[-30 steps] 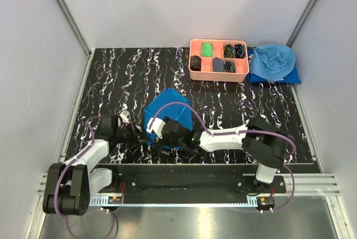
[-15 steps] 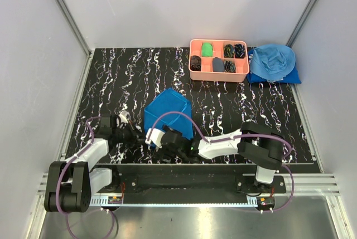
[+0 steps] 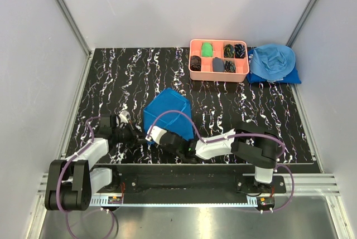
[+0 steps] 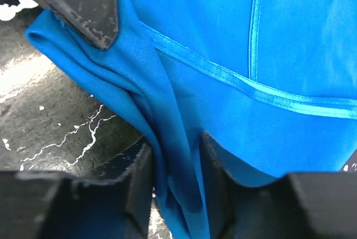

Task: Fold the napkin, place the utensils inside, and roll it up
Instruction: Roll the napkin with the utensil

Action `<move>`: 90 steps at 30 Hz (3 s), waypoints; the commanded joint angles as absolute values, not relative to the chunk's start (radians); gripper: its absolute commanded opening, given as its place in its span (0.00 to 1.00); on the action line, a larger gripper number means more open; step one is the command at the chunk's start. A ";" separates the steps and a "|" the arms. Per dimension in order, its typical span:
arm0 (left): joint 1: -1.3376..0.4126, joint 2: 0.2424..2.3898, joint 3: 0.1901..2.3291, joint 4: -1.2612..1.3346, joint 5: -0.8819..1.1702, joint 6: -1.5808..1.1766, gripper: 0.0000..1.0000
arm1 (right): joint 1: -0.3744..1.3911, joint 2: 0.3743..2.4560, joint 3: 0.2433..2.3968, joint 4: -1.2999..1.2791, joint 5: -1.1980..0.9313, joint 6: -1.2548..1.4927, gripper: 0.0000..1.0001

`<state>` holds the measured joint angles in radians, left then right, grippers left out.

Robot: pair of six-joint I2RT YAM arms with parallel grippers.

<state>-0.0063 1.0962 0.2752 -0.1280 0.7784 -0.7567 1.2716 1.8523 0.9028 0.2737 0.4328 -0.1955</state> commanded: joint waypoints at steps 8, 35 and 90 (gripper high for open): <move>0.000 1.152 0.339 -0.072 0.841 -0.726 0.01 | 1.276 1.833 0.896 0.227 0.356 -0.304 0.12; -0.017 0.695 0.152 -0.011 0.423 -0.684 0.80 | 0.973 2.055 1.384 -0.543 -0.598 -0.104 0.00; -0.322 0.949 0.258 0.003 0.249 -0.624 0.00 | 0.709 2.255 1.792 -0.905 -0.999 -0.106 0.50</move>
<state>-0.3222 0.9264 0.1864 0.0872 0.3054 -0.6159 0.7433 2.4275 1.7908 -0.9390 -1.0908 -0.1265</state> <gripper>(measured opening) 0.028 0.441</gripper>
